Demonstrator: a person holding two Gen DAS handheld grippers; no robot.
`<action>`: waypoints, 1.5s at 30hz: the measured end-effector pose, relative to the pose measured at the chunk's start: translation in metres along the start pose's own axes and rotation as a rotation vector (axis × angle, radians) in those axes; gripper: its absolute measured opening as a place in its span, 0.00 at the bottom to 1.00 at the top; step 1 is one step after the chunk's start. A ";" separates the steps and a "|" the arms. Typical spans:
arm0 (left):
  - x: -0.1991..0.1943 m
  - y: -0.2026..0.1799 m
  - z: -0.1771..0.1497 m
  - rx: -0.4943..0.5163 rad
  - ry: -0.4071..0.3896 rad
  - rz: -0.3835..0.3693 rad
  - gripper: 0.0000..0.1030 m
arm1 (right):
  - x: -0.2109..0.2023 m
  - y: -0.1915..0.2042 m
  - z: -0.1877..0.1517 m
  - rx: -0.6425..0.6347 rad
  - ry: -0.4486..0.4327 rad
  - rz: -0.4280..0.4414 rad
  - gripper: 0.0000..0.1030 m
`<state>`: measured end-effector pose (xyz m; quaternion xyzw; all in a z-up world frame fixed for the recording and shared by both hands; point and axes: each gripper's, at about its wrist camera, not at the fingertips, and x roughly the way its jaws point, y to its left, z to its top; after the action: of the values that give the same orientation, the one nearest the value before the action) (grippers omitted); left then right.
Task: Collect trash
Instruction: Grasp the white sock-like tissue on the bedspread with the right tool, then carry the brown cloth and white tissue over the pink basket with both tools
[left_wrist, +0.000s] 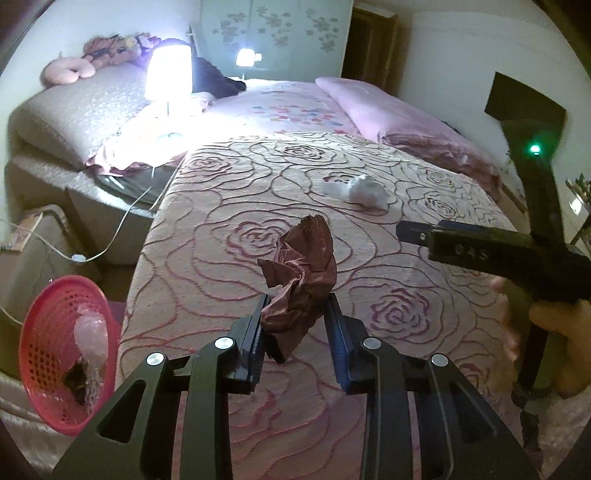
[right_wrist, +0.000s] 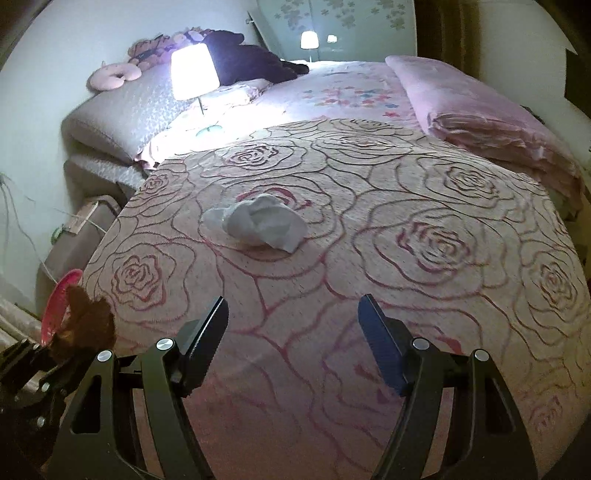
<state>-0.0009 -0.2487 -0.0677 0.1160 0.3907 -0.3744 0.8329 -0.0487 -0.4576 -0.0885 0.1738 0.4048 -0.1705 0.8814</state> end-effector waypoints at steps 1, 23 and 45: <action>0.000 0.002 0.000 -0.005 0.000 0.001 0.28 | 0.005 0.002 0.003 -0.005 0.007 0.001 0.68; -0.010 0.037 -0.014 -0.075 -0.004 0.036 0.28 | 0.049 0.037 0.045 -0.137 0.026 -0.003 0.44; -0.052 0.067 -0.013 -0.119 -0.055 0.132 0.28 | -0.038 0.088 -0.017 -0.109 -0.038 0.156 0.41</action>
<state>0.0181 -0.1683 -0.0449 0.0818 0.3808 -0.2979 0.8715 -0.0443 -0.3659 -0.0546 0.1531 0.3822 -0.0822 0.9076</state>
